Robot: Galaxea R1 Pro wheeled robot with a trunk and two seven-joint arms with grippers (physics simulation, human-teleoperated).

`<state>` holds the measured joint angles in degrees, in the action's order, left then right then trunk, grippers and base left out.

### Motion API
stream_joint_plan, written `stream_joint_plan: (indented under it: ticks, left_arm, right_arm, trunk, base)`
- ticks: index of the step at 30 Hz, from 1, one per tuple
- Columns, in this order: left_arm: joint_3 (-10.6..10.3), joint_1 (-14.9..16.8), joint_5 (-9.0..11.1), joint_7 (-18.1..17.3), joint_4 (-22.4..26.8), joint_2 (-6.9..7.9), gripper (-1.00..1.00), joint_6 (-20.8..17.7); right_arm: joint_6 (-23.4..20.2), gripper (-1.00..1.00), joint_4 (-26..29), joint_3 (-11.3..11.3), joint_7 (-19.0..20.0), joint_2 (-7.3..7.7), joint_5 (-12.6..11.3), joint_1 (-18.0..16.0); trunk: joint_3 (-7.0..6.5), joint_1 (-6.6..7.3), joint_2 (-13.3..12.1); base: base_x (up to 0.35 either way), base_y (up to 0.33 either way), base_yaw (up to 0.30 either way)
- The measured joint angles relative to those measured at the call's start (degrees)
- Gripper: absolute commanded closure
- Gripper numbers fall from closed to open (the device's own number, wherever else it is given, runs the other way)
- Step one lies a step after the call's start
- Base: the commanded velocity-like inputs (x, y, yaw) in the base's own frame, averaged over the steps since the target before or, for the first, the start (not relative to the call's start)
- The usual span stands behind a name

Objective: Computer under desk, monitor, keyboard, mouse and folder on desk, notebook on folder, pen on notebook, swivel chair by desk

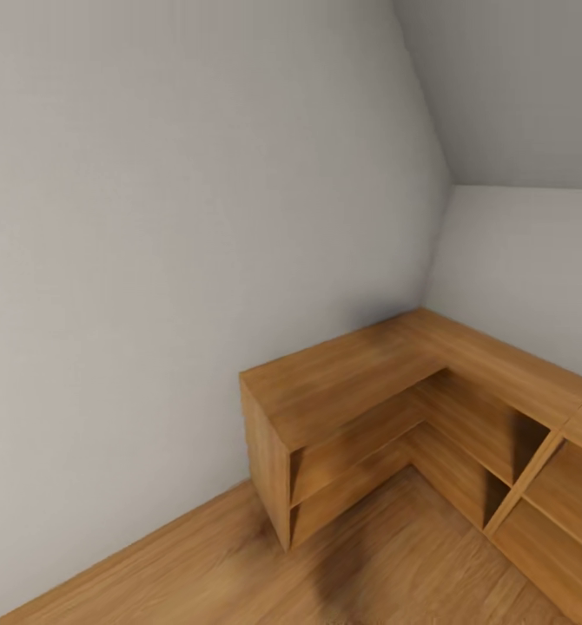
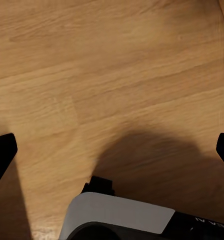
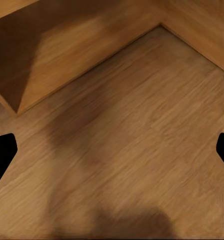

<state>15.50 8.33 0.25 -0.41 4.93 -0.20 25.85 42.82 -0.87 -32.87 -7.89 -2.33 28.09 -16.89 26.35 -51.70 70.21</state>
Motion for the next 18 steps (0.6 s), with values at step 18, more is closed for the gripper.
stream_joint_plan:
  ticks: [18]
  left_arm:
    - [0.01,0.0,0.13,0.02,-0.01,0.12,-1.0,0.0]
  right_arm:
    - [0.37,-1.0,-0.06,0.16,-0.4,0.07,0.14,3.57]
  trunk:
    - [0.0,0.0,0.0]
  base:
    - [0.0,0.0,-0.26]
